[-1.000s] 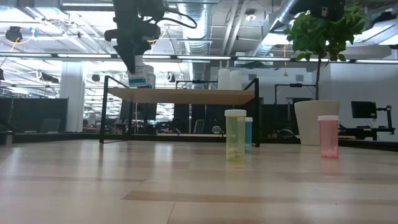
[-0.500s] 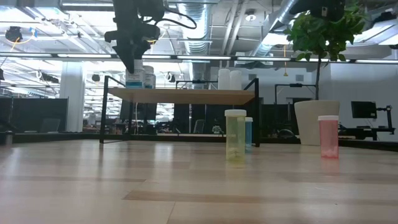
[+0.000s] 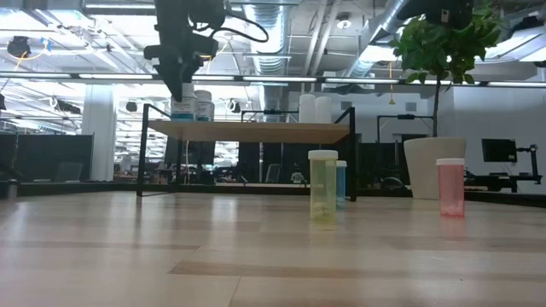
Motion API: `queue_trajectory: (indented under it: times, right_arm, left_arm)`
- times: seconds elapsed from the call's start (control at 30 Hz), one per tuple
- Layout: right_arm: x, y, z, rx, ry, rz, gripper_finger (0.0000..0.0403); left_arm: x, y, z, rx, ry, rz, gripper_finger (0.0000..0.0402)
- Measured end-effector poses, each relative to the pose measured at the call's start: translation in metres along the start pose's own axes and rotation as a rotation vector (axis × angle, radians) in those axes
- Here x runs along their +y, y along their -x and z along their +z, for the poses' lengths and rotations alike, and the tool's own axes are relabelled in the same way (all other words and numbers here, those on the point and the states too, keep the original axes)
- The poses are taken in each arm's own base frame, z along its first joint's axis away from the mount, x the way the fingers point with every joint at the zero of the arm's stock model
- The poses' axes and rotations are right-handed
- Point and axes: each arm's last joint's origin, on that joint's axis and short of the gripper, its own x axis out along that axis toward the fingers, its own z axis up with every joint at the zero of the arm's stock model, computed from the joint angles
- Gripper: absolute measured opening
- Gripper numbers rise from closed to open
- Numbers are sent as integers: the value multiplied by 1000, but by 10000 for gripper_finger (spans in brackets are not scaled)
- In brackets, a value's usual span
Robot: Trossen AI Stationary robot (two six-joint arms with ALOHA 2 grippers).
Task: Pick and place medicine bottles onto shelf by color
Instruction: Put the white medicine bottle on the shelf aligned with the other white medicine bottles, then put the red medicine bottle on the shelf
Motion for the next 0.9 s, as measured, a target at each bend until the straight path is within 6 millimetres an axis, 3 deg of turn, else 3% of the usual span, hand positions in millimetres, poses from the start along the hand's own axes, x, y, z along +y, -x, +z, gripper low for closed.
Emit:
queue_trajectory:
  times: [0.5, 0.9]
  right_arm:
    - [0, 0, 0, 0, 0, 0, 218]
    - [0, 0, 0, 0, 0, -1, 218]
  left_arm:
    - [-6, 5, 4, 16, -10, 38, 258]
    - [-1, 57, 4, -43, 98, 71, 266]
